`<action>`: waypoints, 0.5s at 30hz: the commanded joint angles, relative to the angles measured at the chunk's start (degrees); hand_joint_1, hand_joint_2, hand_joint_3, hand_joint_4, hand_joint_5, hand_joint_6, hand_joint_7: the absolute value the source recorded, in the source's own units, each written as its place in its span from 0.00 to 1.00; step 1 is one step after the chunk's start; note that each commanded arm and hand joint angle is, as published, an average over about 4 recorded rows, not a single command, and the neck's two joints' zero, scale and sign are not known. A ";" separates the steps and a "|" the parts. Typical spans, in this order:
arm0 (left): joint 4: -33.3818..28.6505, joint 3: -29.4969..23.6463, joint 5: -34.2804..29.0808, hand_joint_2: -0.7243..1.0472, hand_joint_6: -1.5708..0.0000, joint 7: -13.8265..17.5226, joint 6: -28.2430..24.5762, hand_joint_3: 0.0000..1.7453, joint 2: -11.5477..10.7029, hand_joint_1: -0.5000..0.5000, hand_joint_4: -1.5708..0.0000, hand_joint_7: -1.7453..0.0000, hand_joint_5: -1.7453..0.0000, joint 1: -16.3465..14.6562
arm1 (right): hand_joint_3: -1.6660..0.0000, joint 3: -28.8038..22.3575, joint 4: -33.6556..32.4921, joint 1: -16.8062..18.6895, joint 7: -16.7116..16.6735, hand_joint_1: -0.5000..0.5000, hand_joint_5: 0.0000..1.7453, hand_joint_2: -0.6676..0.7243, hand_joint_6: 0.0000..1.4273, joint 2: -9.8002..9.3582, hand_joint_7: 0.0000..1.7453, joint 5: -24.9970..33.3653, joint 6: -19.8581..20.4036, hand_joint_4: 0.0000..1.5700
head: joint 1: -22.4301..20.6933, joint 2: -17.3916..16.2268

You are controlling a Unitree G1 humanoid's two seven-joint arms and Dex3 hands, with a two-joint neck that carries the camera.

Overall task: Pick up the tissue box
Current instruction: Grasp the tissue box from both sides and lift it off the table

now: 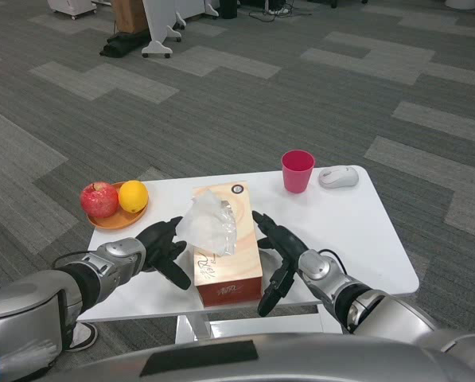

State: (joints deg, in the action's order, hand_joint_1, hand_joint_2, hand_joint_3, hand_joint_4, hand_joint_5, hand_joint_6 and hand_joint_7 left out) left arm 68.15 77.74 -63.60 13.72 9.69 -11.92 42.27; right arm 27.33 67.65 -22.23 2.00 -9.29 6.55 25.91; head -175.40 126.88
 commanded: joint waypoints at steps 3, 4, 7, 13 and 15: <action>-0.52 0.13 -1.13 0.96 1.00 -0.09 0.51 0.05 -0.03 1.00 0.98 1.00 1.00 1.01 | 0.95 0.84 -1.47 -2.11 0.02 0.49 0.44 0.77 0.00 0.42 0.00 0.04 0.19 0.00 | 0.24 0.07; -0.54 0.11 -1.26 0.98 1.00 -0.09 0.57 0.05 -0.03 1.00 0.98 1.00 1.00 0.99 | 0.95 0.97 -1.54 -2.11 0.02 0.50 0.46 0.77 0.00 0.42 0.00 0.04 0.19 0.00 | 0.29 0.07; -0.56 0.05 -1.59 0.96 1.00 -0.03 0.68 0.05 -0.03 1.00 0.98 1.00 1.00 0.97 | 0.95 1.87 -1.65 -2.33 0.02 0.50 0.47 0.77 0.00 0.35 0.00 0.17 0.19 0.00 | 0.50 0.18; -0.63 -0.06 -1.61 0.95 1.00 0.04 0.83 0.05 -0.03 1.00 0.95 1.00 1.00 0.97 | 0.95 3.56 -1.67 -2.93 0.02 0.50 0.49 0.77 0.00 0.31 0.00 0.33 0.15 0.00 | 0.60 0.40; -0.78 -0.17 -1.68 0.95 1.00 0.10 1.19 0.05 -0.03 1.00 0.95 1.00 1.00 0.93 | 0.95 3.96 -1.76 -3.06 0.00 0.50 0.50 0.77 0.00 0.26 0.00 0.37 0.11 0.00 | 0.58 0.41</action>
State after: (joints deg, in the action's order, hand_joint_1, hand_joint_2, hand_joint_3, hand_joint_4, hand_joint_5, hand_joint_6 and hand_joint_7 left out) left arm 67.75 77.72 -64.90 13.26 9.76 -12.13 42.27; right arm 30.52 67.23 -23.14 1.56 -9.62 7.01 25.86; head -174.81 127.28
